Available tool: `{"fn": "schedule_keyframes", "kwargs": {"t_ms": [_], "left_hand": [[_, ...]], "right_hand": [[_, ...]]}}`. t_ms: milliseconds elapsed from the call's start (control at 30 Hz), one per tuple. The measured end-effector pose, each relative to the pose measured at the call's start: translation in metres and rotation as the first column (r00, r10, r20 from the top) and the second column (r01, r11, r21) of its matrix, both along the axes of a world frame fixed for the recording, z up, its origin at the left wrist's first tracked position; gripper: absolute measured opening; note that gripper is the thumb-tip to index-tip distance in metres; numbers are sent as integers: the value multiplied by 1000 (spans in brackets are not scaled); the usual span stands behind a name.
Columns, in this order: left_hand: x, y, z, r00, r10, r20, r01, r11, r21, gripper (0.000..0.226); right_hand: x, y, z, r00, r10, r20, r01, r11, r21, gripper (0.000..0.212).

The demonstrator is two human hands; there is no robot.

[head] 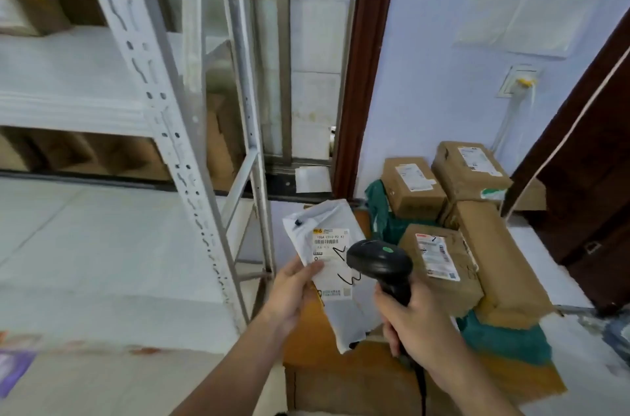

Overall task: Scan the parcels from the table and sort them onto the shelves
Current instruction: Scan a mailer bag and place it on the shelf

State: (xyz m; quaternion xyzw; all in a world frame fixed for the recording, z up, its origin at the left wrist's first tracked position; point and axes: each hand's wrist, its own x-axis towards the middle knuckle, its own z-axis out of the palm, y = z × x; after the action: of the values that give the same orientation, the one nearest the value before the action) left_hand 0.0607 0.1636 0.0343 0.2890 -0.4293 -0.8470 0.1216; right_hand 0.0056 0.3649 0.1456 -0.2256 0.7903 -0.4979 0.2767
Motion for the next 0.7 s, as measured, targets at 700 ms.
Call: {"fn": "schedule_keyframes", "kwargs": {"t_ms": [700], "left_hand": [[356, -39, 61, 712, 700, -51, -700, 702, -130, 25]], "right_hand": [[229, -101, 63, 773, 627, -99, -629, 777, 9, 11]]}}
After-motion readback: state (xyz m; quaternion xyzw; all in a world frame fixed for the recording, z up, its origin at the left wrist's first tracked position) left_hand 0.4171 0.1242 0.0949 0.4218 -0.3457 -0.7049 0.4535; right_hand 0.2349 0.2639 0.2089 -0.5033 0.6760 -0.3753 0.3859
